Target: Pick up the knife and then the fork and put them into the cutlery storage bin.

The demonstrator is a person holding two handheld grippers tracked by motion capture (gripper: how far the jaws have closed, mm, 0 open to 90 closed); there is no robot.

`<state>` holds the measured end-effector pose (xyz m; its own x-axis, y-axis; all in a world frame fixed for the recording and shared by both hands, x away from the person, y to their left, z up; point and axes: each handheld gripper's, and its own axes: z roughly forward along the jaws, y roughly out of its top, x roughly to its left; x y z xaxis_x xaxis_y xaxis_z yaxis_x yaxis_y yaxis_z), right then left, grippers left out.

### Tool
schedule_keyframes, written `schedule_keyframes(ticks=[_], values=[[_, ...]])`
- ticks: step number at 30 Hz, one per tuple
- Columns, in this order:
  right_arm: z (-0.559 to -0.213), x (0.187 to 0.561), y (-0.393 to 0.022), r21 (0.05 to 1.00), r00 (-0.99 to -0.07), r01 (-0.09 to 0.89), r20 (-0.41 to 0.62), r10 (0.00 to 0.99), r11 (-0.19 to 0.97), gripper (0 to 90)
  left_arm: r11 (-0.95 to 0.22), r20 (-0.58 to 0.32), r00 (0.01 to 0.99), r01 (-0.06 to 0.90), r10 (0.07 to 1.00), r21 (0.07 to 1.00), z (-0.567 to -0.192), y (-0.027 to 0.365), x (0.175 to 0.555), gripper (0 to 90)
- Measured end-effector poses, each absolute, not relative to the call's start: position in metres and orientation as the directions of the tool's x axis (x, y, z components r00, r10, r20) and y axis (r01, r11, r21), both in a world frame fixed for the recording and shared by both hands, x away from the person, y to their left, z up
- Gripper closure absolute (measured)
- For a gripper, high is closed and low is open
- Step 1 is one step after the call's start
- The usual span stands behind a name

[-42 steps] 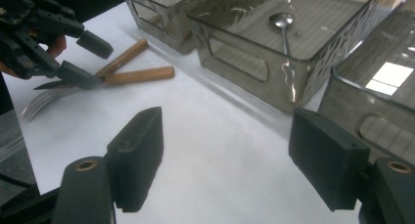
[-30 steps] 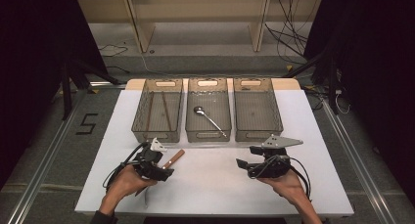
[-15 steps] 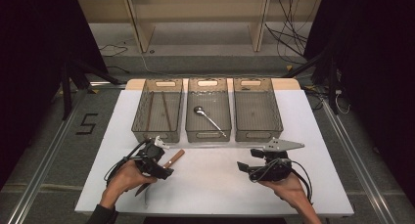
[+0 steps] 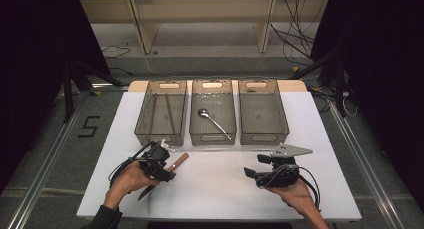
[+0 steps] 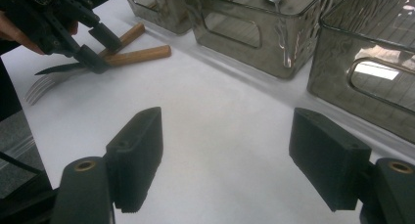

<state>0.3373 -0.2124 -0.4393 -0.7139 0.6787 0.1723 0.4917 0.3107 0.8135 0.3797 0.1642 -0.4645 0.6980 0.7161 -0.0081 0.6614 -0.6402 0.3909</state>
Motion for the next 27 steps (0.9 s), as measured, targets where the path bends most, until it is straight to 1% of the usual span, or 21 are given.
schedule_keyframes(ticks=[6,14,19,25,27], values=[[-0.4404,0.3362,-0.2126,0.814,-0.717,0.489,0.17,0.676,0.313,29.3,-0.653,-0.005,0.701,0.668,0.713,0.357,-0.4661,0.1624,0.382,47.8],[-0.4411,0.3361,-0.2136,0.811,-0.716,0.493,0.172,0.677,0.315,29.3,-0.66,-0.013,0.703,0.673,0.711,0.334,-0.4684,0.1604,0.3824,53.3],[-0.4411,0.3359,-0.2128,0.811,-0.718,0.49,0.168,0.676,0.318,29.5,-0.666,0.002,0.7,0.679,0.715,0.31,-0.4685,0.1588,0.3809,61.5],[-0.4414,0.3354,-0.2115,0.809,-0.717,0.491,0.165,0.677,0.323,29.6,-0.674,0.007,0.705,0.676,0.71,0.3,-0.4681,0.1584,0.3792,67.6],[-0.4413,0.3351,-0.2112,0.81,-0.718,0.489,0.163,0.676,0.324,29.6,-0.673,0.001,0.707,0.672,0.707,0.307,-0.4682,0.159,0.3792,73.6]])
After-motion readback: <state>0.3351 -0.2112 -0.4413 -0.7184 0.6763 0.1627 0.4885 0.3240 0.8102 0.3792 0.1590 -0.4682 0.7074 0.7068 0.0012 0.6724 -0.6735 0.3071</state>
